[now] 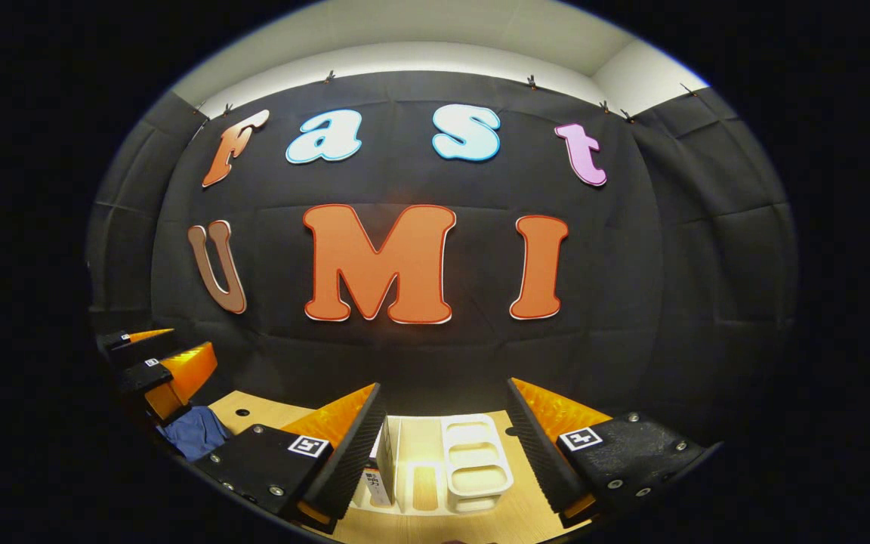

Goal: Open the schoolbag, grab two books from the bookshelf and put them into the schoolbag.

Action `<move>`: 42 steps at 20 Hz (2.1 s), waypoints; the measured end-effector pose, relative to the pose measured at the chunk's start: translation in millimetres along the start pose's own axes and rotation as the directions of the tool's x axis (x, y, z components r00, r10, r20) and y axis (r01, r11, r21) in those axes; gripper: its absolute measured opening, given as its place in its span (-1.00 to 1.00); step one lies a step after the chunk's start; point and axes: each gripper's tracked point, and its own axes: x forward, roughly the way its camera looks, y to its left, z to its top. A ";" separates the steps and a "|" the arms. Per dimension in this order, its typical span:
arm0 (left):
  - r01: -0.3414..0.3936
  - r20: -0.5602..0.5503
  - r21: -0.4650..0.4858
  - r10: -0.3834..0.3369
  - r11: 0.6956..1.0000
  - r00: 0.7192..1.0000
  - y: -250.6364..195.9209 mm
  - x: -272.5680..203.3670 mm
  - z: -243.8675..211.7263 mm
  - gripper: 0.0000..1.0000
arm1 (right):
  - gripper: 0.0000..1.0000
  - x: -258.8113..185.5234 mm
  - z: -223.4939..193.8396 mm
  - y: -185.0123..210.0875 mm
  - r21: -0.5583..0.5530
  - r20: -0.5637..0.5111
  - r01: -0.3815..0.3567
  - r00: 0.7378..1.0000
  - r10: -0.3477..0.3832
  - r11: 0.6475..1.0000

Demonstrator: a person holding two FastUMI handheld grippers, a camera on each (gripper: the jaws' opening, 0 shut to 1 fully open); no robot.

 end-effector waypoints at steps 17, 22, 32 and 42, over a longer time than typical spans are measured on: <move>-0.038 0.064 0.012 0.037 0.999 0.997 -4.6 -35.2 23.6 0.84 | 0.89 -7.9 2.3 8.4 0.002 0.006 -0.058 0.998 0.058 0.998; -0.040 0.080 0.006 0.040 0.999 0.996 -2.5 -37.8 28.8 0.88 | 0.89 -7.5 7.7 11.8 -0.009 0.026 -0.066 0.997 0.066 0.998; -0.063 0.022 0.014 0.063 0.998 0.998 10.3 -30.2 10.7 0.86 | 0.89 -5.1 -0.3 17.1 -0.011 0.003 -0.072 0.997 0.072 0.997; -0.077 -0.022 0.070 0.078 0.995 0.997 25.3 -32.9 -6.6 0.86 | 0.89 -5.2 -12.9 15.2 -0.015 -0.032 -0.077 0.997 0.076 0.997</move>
